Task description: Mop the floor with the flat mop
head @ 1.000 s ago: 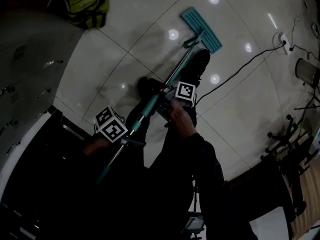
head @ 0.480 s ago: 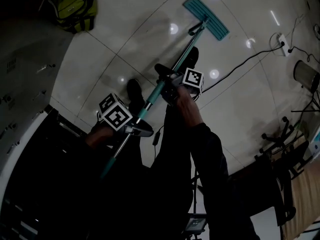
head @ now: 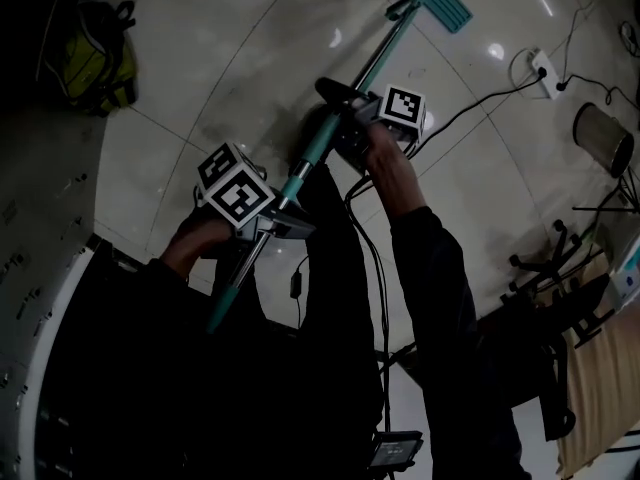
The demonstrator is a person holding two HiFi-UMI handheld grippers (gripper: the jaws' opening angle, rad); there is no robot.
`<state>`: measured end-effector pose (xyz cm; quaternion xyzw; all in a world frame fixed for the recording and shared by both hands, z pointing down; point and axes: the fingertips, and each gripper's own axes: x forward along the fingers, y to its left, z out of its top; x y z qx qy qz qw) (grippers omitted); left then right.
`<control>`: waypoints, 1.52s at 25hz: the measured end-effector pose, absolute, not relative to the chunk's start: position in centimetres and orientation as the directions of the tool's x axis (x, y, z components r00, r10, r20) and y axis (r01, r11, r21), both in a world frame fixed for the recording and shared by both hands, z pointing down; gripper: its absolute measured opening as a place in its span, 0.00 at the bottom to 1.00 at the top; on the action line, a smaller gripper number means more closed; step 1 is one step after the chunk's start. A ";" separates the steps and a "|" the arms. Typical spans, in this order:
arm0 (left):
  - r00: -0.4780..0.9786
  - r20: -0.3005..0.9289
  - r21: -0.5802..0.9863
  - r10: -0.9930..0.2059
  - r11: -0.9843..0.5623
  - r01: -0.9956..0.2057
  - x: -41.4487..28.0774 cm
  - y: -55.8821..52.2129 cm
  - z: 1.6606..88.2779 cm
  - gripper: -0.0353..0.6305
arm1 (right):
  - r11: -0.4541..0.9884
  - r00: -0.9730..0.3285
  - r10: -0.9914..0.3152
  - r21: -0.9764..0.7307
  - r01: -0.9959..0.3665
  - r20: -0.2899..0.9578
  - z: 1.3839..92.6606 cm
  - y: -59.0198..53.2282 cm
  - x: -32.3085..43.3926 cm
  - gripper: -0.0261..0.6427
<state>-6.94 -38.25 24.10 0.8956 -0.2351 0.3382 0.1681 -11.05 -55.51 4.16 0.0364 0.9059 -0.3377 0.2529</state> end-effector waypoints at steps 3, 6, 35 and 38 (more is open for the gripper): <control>0.652 0.693 0.130 -0.308 -0.836 -0.533 -4.0 -40.8 20.4 0.16 | 0.781 -0.862 -0.108 -0.578 0.234 -0.495 0.0 -57.8 -7.6 0.09; 0.635 0.706 0.107 -0.315 -0.838 -0.536 -2.5 -42.5 18.3 0.15 | 0.802 -0.859 -0.100 -0.551 0.229 -0.503 -2.7 -59.0 -5.7 0.09; 0.648 0.690 0.094 -0.323 -0.847 -0.523 -14.3 -23.4 34.5 0.15 | 0.825 -0.840 -0.025 -0.485 0.289 -0.543 12.8 -39.1 -17.4 0.08; 0.657 0.684 0.103 -0.316 -0.850 -0.516 -16.3 -22.0 36.6 0.15 | 0.823 -0.846 -0.026 -0.491 0.284 -0.533 14.9 -37.7 -19.5 0.08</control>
